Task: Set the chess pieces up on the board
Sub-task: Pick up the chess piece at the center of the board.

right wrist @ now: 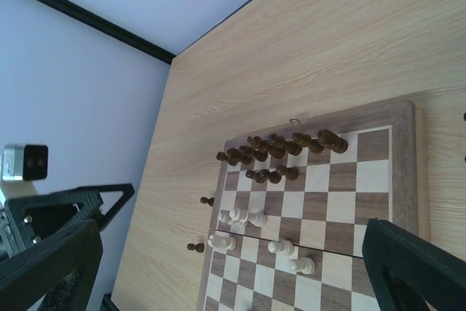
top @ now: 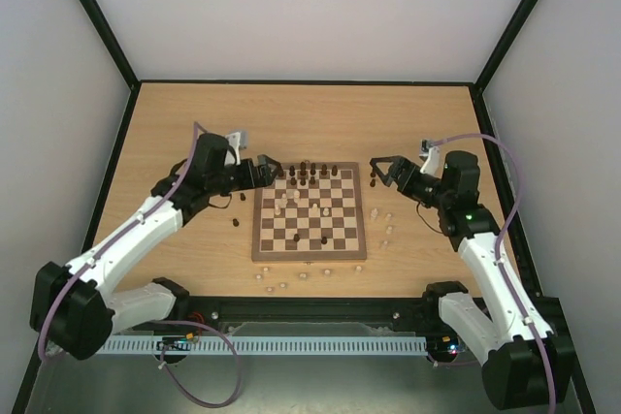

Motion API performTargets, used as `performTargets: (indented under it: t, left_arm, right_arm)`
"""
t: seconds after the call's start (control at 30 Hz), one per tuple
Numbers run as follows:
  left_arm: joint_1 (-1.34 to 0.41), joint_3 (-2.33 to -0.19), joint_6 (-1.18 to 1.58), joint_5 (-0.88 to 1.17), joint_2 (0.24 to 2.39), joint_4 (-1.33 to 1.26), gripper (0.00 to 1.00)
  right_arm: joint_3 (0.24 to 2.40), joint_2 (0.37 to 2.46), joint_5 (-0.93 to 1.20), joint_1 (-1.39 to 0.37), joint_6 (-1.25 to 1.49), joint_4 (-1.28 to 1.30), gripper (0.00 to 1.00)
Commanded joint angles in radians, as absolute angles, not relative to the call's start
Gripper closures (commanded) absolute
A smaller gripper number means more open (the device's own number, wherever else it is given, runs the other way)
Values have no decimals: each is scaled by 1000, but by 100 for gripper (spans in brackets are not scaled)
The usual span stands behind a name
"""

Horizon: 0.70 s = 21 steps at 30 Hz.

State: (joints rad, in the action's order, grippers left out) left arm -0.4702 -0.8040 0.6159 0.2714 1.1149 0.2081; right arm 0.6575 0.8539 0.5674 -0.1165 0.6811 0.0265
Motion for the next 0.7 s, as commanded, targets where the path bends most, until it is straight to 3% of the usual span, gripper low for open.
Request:
performTargets:
  t: [0.0, 0.33, 0.67]
  left_arm:
    - [-471, -925, 594, 274, 1187, 247, 1]
    - [-477, -918, 499, 364, 1292, 217, 0]
    - [-477, -831, 462, 239, 1081, 291, 1]
  right_arm:
    - [616, 847, 615, -120, 685, -57, 1]
    - [603, 885, 557, -128, 639, 39, 1]
    - [618, 915, 446, -161, 609, 116, 1]
